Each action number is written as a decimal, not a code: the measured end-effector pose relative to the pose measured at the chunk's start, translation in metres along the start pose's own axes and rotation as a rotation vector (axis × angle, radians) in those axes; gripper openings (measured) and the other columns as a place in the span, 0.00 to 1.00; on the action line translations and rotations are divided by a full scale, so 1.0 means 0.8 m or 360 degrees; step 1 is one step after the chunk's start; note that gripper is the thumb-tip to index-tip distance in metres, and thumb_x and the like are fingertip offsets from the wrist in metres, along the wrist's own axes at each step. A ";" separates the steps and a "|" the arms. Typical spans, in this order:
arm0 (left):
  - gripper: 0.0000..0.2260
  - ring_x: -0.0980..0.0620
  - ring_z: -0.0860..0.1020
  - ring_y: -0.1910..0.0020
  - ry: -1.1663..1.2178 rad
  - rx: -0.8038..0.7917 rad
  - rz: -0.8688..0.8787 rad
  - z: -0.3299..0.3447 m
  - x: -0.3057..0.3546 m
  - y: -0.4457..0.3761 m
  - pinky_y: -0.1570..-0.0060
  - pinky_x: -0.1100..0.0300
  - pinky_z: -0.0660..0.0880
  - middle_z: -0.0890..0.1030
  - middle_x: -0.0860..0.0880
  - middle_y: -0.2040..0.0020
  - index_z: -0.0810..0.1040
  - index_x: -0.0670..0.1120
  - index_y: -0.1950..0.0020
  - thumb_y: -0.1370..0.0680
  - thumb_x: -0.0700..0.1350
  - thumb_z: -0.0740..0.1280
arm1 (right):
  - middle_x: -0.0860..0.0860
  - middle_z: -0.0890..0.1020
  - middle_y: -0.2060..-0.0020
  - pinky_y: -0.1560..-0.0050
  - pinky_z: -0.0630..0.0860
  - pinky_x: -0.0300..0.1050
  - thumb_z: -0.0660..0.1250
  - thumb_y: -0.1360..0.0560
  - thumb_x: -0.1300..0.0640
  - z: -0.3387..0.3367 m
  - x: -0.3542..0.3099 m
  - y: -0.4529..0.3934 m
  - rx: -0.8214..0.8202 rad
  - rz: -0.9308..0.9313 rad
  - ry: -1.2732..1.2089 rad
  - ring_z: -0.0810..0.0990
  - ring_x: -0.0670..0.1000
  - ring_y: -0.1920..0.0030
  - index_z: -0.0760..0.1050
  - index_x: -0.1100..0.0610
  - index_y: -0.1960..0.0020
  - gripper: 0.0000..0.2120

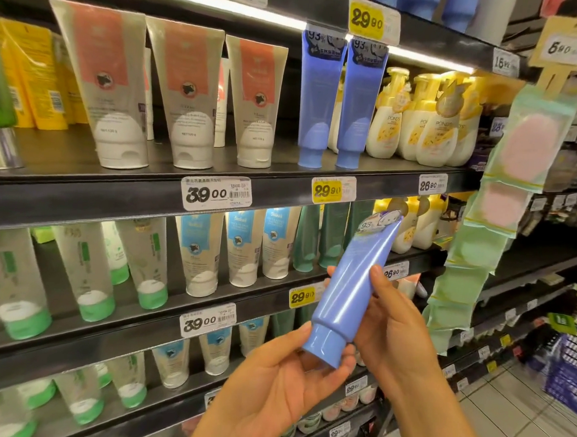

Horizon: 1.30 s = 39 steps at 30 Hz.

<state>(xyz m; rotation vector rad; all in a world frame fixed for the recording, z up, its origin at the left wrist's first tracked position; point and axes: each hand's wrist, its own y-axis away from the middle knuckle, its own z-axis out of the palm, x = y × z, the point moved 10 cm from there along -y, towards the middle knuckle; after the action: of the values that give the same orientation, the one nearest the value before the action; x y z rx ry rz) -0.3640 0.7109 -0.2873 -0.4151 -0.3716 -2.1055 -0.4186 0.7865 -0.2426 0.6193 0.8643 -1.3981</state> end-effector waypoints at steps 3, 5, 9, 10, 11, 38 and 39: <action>0.15 0.36 0.81 0.61 -0.0192 0.0030 0.0092 -0.005 0.007 0.002 0.63 0.48 0.81 0.80 0.31 0.54 0.81 0.31 0.50 0.36 0.35 0.72 | 0.57 0.85 0.59 0.65 0.80 0.46 0.62 0.29 0.53 0.001 0.000 -0.003 0.0028 -0.0038 -0.0047 0.85 0.54 0.60 0.85 0.57 0.59 0.14; 0.17 0.38 0.81 0.61 -0.0353 0.0091 0.0173 -0.012 0.014 0.003 0.62 0.49 0.81 0.80 0.33 0.56 0.80 0.33 0.48 0.35 0.35 0.71 | 0.53 0.85 0.64 0.67 0.80 0.43 0.61 0.29 0.55 0.001 -0.003 -0.004 0.0053 -0.0092 0.0056 0.84 0.51 0.64 0.85 0.55 0.62 0.13; 0.21 0.40 0.82 0.56 -0.0498 0.0190 0.0335 -0.022 0.029 0.005 0.59 0.48 0.80 0.81 0.34 0.50 0.77 0.35 0.43 0.35 0.32 0.73 | 0.51 0.85 0.62 0.65 0.80 0.41 0.65 0.33 0.53 0.005 -0.004 -0.004 0.0010 -0.0108 0.0258 0.84 0.49 0.62 0.81 0.56 0.52 0.12; 0.22 0.41 0.82 0.54 -0.0567 0.0228 0.0388 -0.024 0.034 0.006 0.58 0.47 0.80 0.81 0.34 0.49 0.77 0.36 0.42 0.35 0.31 0.74 | 0.52 0.85 0.60 0.65 0.79 0.41 0.65 0.33 0.52 0.007 -0.004 -0.004 -0.0006 -0.0107 0.0280 0.84 0.49 0.60 0.80 0.56 0.50 0.14; 0.24 0.41 0.82 0.54 -0.0661 0.0289 0.0455 -0.028 0.040 0.006 0.56 0.47 0.80 0.81 0.34 0.48 0.77 0.37 0.42 0.36 0.31 0.75 | 0.52 0.85 0.58 0.64 0.79 0.41 0.66 0.33 0.52 0.008 -0.004 -0.003 -0.0015 -0.0106 0.0299 0.84 0.49 0.59 0.79 0.56 0.49 0.15; 0.17 0.53 0.83 0.55 -0.1331 0.0561 0.0828 -0.020 0.067 0.027 0.60 0.65 0.78 0.82 0.48 0.50 0.82 0.51 0.52 0.34 0.32 0.74 | 0.52 0.85 0.62 0.67 0.79 0.41 0.65 0.33 0.54 0.001 -0.003 0.008 0.0053 -0.0074 0.0210 0.85 0.51 0.61 0.75 0.58 0.51 0.12; 0.15 0.49 0.83 0.56 -0.1103 0.0493 0.0737 -0.023 0.061 0.024 0.59 0.59 0.80 0.83 0.45 0.50 0.83 0.48 0.52 0.35 0.32 0.74 | 0.52 0.85 0.60 0.67 0.79 0.41 0.65 0.32 0.55 0.000 -0.004 0.009 0.0059 -0.0073 0.0218 0.85 0.51 0.59 0.75 0.57 0.49 0.13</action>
<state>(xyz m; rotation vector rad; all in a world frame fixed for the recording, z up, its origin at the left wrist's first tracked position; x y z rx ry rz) -0.3753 0.6573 -0.2807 -0.9427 -0.8924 -1.3772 -0.4113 0.7887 -0.2408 0.7341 0.9683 -1.4283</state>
